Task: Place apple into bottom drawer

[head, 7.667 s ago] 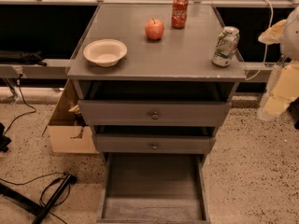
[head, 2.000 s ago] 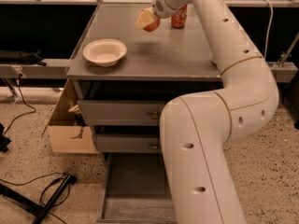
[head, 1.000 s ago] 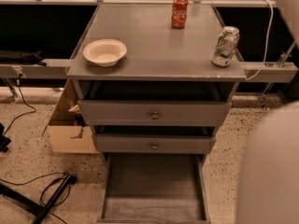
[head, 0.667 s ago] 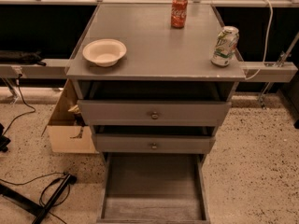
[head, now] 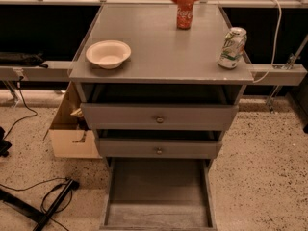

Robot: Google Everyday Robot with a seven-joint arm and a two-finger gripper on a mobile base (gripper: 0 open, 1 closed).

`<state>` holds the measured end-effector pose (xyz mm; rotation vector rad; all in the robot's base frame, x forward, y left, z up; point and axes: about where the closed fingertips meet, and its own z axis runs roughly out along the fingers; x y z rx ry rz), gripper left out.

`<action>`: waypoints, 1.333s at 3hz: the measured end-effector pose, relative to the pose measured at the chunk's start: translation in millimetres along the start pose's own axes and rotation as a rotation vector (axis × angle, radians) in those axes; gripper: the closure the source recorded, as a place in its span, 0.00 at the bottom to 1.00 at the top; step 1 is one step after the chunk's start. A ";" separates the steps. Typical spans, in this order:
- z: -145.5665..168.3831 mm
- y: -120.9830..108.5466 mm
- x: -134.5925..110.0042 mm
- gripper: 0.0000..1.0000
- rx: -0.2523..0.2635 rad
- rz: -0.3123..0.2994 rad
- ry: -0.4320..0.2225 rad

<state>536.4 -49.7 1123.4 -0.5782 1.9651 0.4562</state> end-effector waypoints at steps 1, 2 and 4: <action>14.0 1.0 70.9 1.00 -0.030 0.019 0.023; 53.7 -58.4 189.8 1.00 0.021 0.096 0.114; 169.1 -146.0 458.8 1.00 0.093 0.187 0.380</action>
Offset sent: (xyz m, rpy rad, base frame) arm 0.0075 -0.1250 -0.5863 -0.2444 0.5513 -0.1167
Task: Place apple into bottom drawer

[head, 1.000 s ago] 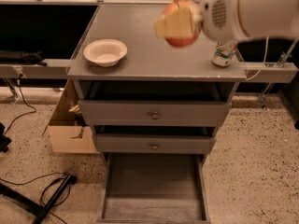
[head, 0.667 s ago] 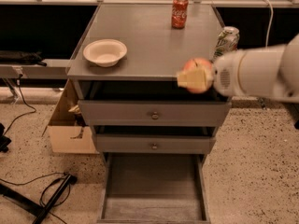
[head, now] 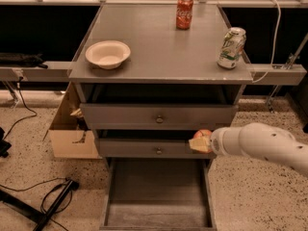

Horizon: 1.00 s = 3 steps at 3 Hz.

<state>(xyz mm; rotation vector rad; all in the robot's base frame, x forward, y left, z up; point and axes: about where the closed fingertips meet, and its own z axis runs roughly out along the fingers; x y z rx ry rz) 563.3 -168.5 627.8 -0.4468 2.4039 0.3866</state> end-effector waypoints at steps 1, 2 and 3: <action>62.1 -24.3 61.9 1.00 0.009 0.045 0.056; 116.4 -46.4 116.2 1.00 0.007 0.101 0.038; 145.9 -58.7 147.1 1.00 0.000 0.134 -0.003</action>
Offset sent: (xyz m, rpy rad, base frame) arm -0.0053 -0.0351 -0.2262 0.0602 0.0917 -0.1159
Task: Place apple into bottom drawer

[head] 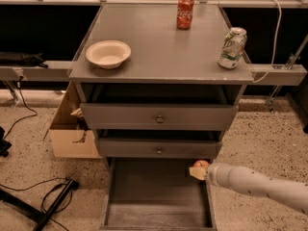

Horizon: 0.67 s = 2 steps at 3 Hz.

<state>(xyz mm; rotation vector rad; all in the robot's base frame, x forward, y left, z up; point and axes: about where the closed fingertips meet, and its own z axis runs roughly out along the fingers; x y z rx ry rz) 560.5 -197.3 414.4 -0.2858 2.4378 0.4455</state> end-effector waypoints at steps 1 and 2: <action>41.8 -5.3 23.7 1.00 -0.035 0.020 -0.062; 65.4 0.6 51.8 1.00 -0.064 0.054 -0.047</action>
Offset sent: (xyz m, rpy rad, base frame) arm 0.0064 0.0098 -0.0503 0.0616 -0.0472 -0.0080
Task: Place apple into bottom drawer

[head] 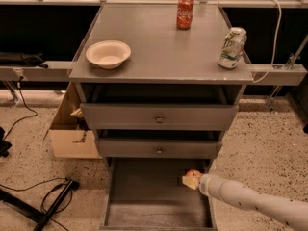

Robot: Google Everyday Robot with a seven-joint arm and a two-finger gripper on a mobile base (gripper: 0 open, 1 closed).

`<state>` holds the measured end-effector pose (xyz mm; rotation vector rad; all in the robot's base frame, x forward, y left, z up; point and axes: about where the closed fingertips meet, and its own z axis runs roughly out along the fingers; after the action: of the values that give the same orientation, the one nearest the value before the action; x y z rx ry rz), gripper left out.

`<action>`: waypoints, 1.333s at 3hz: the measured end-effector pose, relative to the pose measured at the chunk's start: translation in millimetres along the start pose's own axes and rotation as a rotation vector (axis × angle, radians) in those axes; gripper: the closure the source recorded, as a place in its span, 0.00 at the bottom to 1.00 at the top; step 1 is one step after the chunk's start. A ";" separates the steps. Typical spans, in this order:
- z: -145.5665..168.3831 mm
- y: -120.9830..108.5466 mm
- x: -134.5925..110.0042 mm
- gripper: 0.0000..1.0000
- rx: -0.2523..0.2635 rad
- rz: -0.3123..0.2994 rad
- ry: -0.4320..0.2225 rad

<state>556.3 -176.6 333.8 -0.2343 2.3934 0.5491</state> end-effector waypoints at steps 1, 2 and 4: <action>0.0 0.0 0.0 1.00 0.000 0.000 0.000; 31.7 1.3 16.2 1.00 -0.049 0.013 0.047; 150.1 17.5 125.3 1.00 -0.290 0.060 0.238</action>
Offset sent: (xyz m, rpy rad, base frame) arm 0.0215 0.0599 -0.1362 0.1345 0.2153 0.1642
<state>540.5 -97.4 154.8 -0.3737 2.5492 0.9444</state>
